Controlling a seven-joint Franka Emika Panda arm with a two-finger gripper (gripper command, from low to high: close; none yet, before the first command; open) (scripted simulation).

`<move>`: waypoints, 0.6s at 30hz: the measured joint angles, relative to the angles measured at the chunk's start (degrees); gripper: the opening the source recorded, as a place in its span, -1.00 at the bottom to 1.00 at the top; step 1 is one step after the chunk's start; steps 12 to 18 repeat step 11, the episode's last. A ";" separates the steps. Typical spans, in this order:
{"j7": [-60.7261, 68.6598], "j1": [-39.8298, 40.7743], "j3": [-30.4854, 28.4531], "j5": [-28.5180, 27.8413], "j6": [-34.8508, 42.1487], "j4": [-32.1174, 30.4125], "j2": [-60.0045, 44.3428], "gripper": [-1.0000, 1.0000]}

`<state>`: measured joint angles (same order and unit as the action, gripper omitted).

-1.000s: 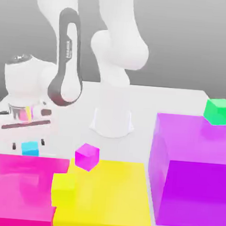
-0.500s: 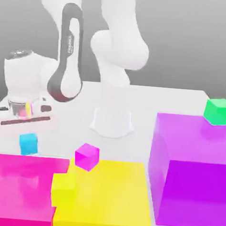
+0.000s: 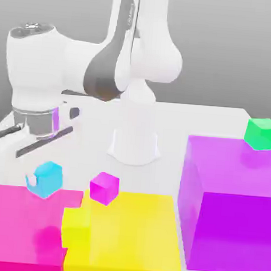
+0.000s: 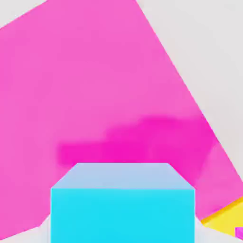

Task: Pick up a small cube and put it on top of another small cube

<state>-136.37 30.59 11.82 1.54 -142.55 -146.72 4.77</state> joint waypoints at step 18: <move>1.24 -3.81 2.16 -3.47 -4.90 2.46 -7.86 1.00</move>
